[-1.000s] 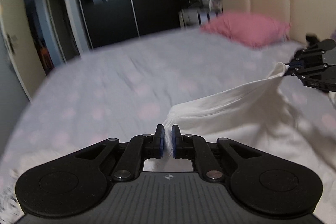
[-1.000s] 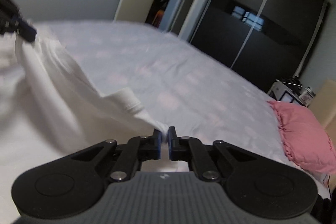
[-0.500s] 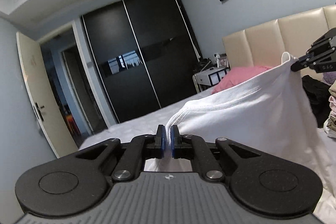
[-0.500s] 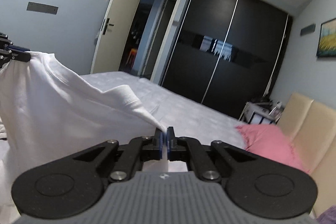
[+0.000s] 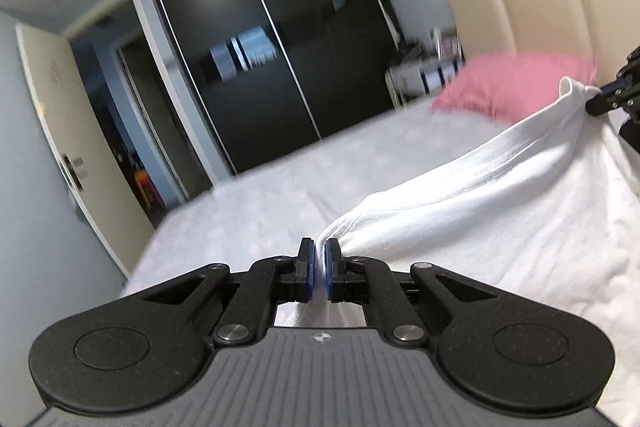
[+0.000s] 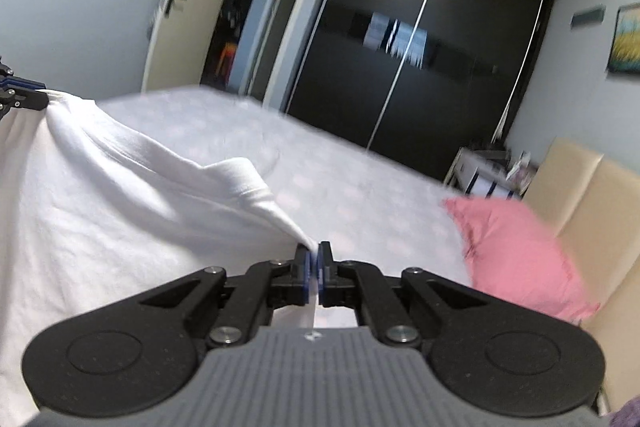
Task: Fold clothes
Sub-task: 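Lift the shirt with both tools and lay it flat across the bed, then open both tools and release the shirt flat on the bed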
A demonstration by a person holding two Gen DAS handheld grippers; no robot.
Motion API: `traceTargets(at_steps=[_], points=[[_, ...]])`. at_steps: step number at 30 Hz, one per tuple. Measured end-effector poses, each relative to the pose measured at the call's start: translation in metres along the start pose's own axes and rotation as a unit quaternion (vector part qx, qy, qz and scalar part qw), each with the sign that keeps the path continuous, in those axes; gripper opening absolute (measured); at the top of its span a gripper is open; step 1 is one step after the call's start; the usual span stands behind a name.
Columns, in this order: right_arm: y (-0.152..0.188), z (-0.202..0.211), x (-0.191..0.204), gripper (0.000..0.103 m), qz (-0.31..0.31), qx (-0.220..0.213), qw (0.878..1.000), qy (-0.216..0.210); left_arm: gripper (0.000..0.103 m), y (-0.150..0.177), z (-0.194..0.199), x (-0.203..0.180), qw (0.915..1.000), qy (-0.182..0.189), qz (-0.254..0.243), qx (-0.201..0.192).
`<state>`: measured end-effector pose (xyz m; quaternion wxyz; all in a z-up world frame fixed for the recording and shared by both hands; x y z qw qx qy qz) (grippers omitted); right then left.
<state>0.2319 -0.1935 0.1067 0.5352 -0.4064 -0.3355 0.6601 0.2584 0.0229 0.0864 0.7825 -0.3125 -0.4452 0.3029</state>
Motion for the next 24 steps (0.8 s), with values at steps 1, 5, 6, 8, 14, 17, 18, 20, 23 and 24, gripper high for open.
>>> traceTargets(at_steps=[1,5,6,8,14,17,18,20,23,24], points=[[0.008,-0.020,0.001,0.004,0.000,0.016,1.000,0.000,0.004,0.007,-0.019,-0.006,0.9999,0.006,-0.002,0.014],[0.047,-0.096,0.004,0.004,-0.003,0.075,0.997,-0.002,0.004,0.039,-0.090,-0.032,0.9975,0.033,-0.004,0.063],[0.058,-0.112,0.004,0.004,-0.006,0.089,0.996,-0.003,0.004,0.047,-0.106,-0.038,0.9965,0.040,-0.003,0.074],[0.080,-0.138,0.007,0.004,-0.009,0.109,0.994,-0.005,0.004,0.062,-0.132,-0.046,0.9946,0.050,-0.003,0.091],[0.130,-0.185,0.016,0.004,-0.013,0.155,0.988,-0.015,0.004,0.100,-0.176,-0.063,0.9895,0.076,-0.004,0.123],[0.147,-0.200,0.018,0.004,-0.019,0.173,0.985,-0.018,0.004,0.120,-0.183,-0.070,0.9870,0.085,-0.002,0.136],[0.152,-0.205,0.019,0.005,-0.022,0.179,0.983,-0.019,0.005,0.124,-0.186,-0.074,0.9863,0.086,0.001,0.141],[0.154,-0.219,0.017,0.006,-0.035,0.193,0.980,-0.022,0.007,0.129,-0.190,-0.078,0.9845,0.088,0.005,0.152],[0.151,-0.216,0.012,0.031,-0.053,0.190,0.980,-0.019,0.017,0.125,-0.189,-0.070,0.9860,0.082,0.025,0.143],[0.147,-0.213,0.010,0.039,-0.059,0.185,0.981,-0.018,0.024,0.122,-0.186,-0.065,0.9870,0.076,0.035,0.137]])
Point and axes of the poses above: each gripper's, at about its wrist camera, not at the fingertips, and z roughly against the way its jaws point, x to its left, y to its underside, the point moved 5 cm from there along -z, roughly the way its jaws point, and after that the axes turned 9 degrees about -z, right-handed, at the moved point
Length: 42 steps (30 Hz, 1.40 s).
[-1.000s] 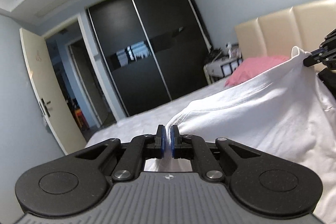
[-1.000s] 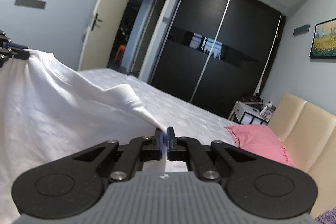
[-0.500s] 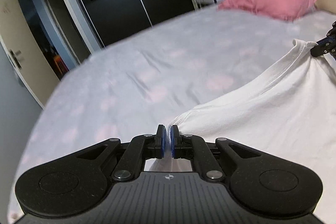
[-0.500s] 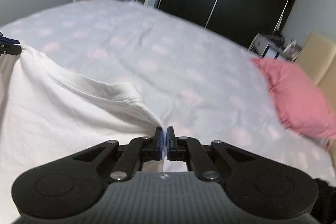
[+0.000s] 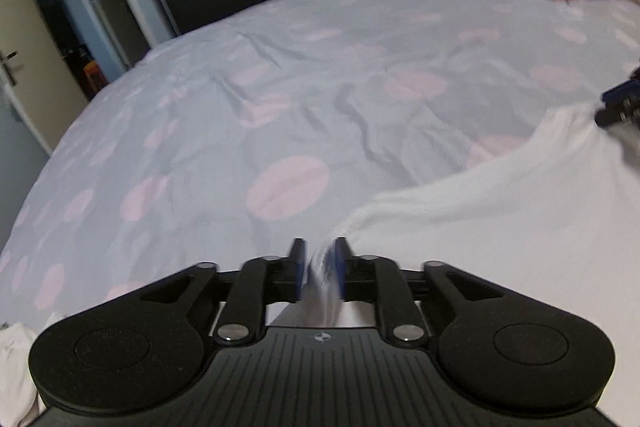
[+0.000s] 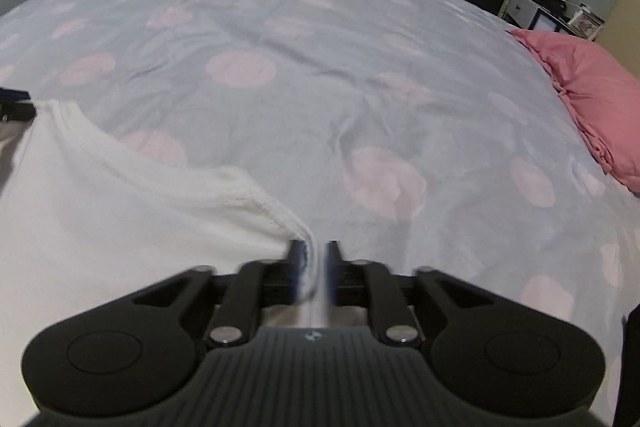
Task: Fold clothes
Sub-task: 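Open both tools and release the shirt flat on the bed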
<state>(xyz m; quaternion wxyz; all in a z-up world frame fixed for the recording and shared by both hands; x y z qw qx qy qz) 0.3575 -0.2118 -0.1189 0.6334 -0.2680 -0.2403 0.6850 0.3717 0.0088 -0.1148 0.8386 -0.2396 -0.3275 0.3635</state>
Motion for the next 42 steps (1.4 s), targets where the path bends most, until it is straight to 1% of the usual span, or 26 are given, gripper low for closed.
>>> traceTargets(at_steps=[2,3,6,10,13,15,17,20,23,25,27,30,32,35,37,38,39,41,42], points=[[-0.004,0.019,-0.004,0.039,-0.006,-0.011,1.000,-0.003,0.033,-0.003,0.018,0.009,0.9997,-0.001,0.018,-0.016],[-0.005,0.032,-0.005,0.039,-0.007,-0.015,1.000,-0.005,0.034,-0.003,0.029,0.012,0.9995,-0.002,0.024,-0.020],[0.002,0.076,-0.008,0.039,-0.015,-0.024,0.999,-0.014,0.035,0.001,0.069,0.021,0.9990,0.000,0.036,-0.025],[0.028,0.139,-0.006,0.041,-0.025,-0.027,0.999,-0.034,0.036,0.021,0.133,0.020,0.9991,0.008,0.036,-0.020],[0.062,0.183,-0.001,0.045,-0.029,-0.020,0.998,-0.052,0.040,0.043,0.182,0.014,0.9991,0.016,0.037,-0.010],[0.088,0.212,0.002,0.061,-0.035,-0.017,0.998,-0.054,0.044,0.062,0.212,0.009,0.9988,0.020,0.044,-0.003],[0.115,0.238,0.005,0.065,-0.042,-0.013,0.997,-0.057,0.049,0.081,0.239,0.004,0.9984,0.021,0.053,0.003],[0.157,0.269,0.010,0.067,-0.060,-0.003,0.996,-0.063,0.051,0.110,0.268,-0.009,0.9961,0.034,0.079,0.018],[0.198,0.289,0.015,0.067,-0.082,0.014,0.994,-0.065,0.051,0.136,0.286,-0.030,0.9922,0.050,0.109,0.033],[0.224,0.297,0.017,0.067,-0.108,0.025,0.991,-0.075,0.051,0.151,0.295,-0.046,0.9892,0.060,0.127,0.041],[0.247,0.303,0.020,0.067,-0.130,0.034,0.988,-0.080,0.051,0.165,0.299,-0.065,0.9875,0.070,0.133,0.047],[0.277,0.305,0.025,0.067,-0.143,0.054,0.985,-0.080,0.050,0.184,0.300,-0.092,0.9854,0.079,0.134,0.069],[0.294,0.306,0.029,0.067,-0.139,0.065,0.985,-0.078,0.050,0.197,0.301,-0.104,0.9836,0.089,0.129,0.090],[0.309,0.306,0.033,0.067,-0.134,0.082,0.984,-0.078,0.050,0.212,0.305,-0.114,0.9831,0.088,0.116,0.111],[0.317,0.305,0.035,0.064,-0.133,0.094,0.983,-0.083,0.050,0.216,0.306,-0.115,0.9823,0.091,0.118,0.113],[0.318,0.304,0.036,0.050,-0.129,0.099,0.983,-0.082,0.050,0.217,0.307,-0.115,0.9811,0.096,0.122,0.115],[0.319,0.303,0.038,0.029,-0.123,0.102,0.984,-0.080,0.050,0.217,0.306,-0.117,0.9802,0.101,0.123,0.118],[0.317,0.302,0.038,0.012,-0.121,0.106,0.984,-0.080,0.050,0.217,0.305,-0.124,0.9812,0.103,0.109,0.122],[0.315,0.303,0.036,0.005,-0.129,0.106,0.983,-0.082,0.049,0.217,0.304,-0.126,0.9820,0.101,0.101,0.124]])
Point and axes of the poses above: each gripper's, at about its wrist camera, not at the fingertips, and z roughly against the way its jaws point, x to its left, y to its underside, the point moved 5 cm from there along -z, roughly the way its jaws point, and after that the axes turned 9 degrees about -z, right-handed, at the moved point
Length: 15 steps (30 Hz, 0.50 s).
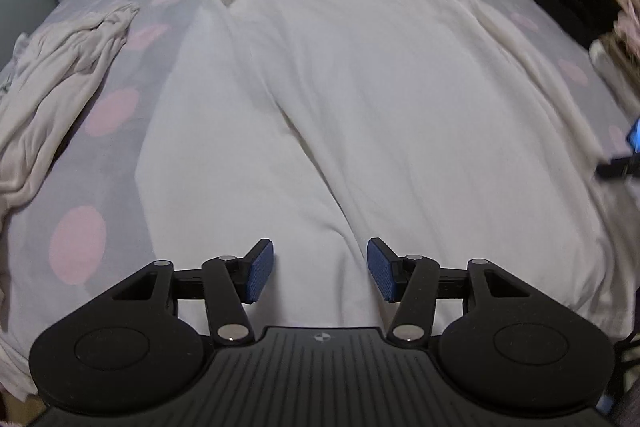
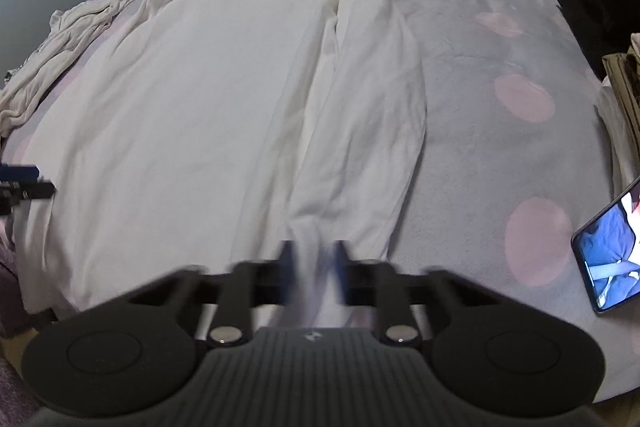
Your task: Fold clothes
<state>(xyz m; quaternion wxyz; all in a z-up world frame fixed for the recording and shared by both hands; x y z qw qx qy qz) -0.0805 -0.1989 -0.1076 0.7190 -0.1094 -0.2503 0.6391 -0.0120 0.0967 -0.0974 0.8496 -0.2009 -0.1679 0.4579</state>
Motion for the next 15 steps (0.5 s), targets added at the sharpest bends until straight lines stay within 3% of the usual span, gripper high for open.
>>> traceTargets(at_steps=[3,6,15], points=[[-0.013,0.017,-0.013,0.004,-0.025,-0.014,1.000,0.002,0.041,0.000,-0.003,-0.003,0.9999,-0.003,-0.009,0.007],[-0.039,0.046,-0.039,0.004,-0.060,-0.056,0.996,0.019,0.039,0.003,-0.007,-0.004,0.9999,0.002,-0.003,0.014],[-0.156,0.114,-0.114,0.004,-0.113,-0.194,0.966,0.128,0.027,0.008,-0.012,-0.007,0.9997,0.007,0.001,0.024]])
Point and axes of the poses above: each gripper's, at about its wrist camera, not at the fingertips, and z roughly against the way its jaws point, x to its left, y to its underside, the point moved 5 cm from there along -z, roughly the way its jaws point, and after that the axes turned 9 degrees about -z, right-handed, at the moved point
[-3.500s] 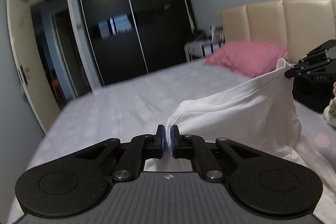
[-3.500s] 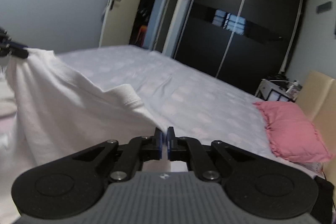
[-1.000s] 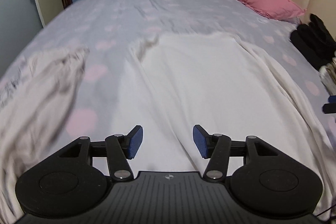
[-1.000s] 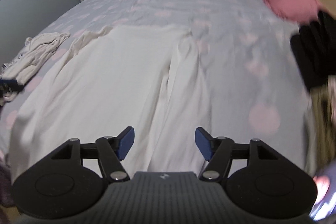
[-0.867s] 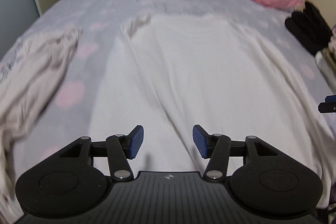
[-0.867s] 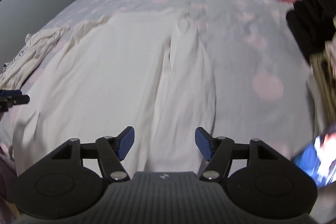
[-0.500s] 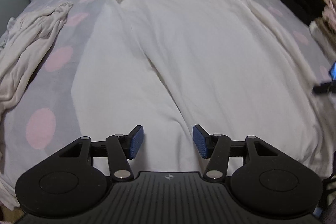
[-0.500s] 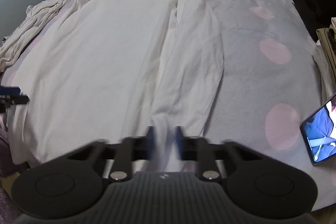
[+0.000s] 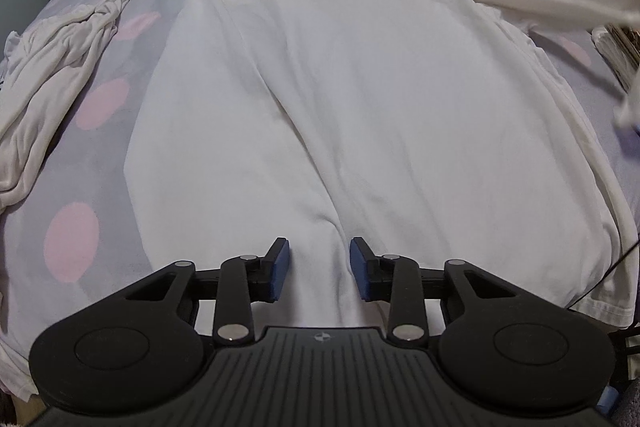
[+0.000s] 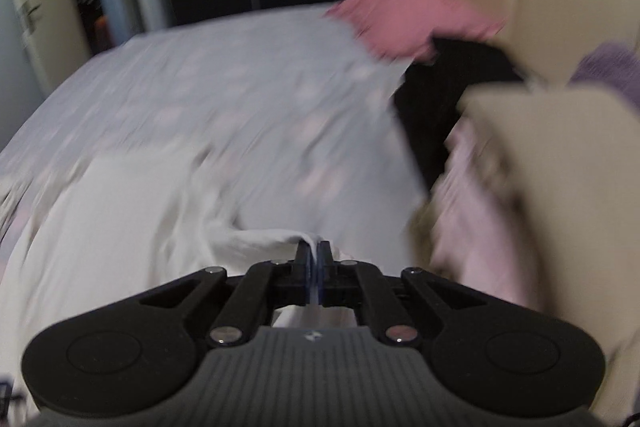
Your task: Fold clothes
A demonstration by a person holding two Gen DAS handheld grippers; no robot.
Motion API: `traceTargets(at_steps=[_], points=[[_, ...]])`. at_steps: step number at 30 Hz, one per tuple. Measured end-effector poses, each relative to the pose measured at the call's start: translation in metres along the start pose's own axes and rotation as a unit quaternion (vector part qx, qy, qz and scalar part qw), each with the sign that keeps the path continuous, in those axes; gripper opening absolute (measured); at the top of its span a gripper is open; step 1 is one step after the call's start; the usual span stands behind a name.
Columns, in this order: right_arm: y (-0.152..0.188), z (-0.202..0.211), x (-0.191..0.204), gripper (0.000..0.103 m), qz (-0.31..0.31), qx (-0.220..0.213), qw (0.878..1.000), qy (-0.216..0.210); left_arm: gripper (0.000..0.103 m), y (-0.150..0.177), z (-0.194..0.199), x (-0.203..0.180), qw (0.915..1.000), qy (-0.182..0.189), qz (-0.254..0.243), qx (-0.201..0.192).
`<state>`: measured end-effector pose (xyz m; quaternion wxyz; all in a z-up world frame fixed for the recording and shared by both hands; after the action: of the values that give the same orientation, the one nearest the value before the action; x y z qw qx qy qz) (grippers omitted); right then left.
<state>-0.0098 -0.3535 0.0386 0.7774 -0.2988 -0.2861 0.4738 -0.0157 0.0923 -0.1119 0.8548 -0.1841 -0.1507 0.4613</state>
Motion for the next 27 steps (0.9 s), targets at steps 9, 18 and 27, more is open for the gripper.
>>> traceTargets(at_steps=[9,18,27], points=[[-0.035,-0.063,-0.025,0.016,-0.043,0.015,0.997,0.065,0.007,0.006,-0.003,0.006,0.9995,0.025,0.022,-0.001],[0.021,-0.024,0.017,0.068,0.036,0.000,0.999,-0.013,0.002,0.001,0.016,0.024,0.9967,0.054,0.059,-0.015],[0.080,-0.038,0.049,0.070,0.098,0.088,0.990,-0.052,0.001,-0.020,0.095,0.111,0.9872,0.001,0.132,-0.089]])
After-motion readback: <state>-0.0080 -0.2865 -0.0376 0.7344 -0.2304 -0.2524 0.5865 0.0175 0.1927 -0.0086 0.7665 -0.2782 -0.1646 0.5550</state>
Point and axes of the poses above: each gripper's, at about its wrist camera, not at the fingertips, and z roughly against the way its jaws point, x to its left, y to its underside, the point moved 5 cm from there along -z, roughly the way its jaws point, and after that the axes turned 9 degrees about -z, right-handed, at the moved point
